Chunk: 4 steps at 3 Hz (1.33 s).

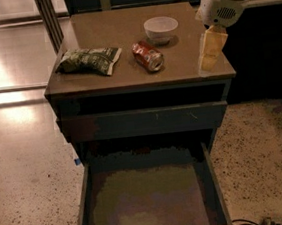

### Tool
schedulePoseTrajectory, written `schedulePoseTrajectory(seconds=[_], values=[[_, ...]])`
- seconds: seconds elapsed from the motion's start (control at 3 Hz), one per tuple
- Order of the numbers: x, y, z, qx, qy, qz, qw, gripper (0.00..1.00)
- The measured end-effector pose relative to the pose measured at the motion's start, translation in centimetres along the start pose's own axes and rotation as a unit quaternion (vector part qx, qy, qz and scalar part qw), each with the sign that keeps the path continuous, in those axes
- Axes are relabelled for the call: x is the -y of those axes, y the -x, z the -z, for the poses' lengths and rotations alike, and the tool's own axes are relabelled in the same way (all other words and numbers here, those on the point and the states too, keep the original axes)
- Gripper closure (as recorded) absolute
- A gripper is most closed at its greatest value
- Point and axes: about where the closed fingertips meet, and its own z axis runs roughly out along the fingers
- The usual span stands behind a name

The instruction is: Place coke can into middle drawer

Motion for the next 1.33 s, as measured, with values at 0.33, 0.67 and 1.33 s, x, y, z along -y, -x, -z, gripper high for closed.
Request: schedulePoseTrajectory(seconds=[0.33,0.67,1.33], values=[[2.3,2.1,-1.8,-0.008,0.013,-0.024,0.9996,0.00],[3.2,2.9,-1.3,0.001,0.000,-0.021,0.9998,0.00],[4.3,3.7,-3.7,-0.043,-0.005,-0.027,0.9987,0.00]])
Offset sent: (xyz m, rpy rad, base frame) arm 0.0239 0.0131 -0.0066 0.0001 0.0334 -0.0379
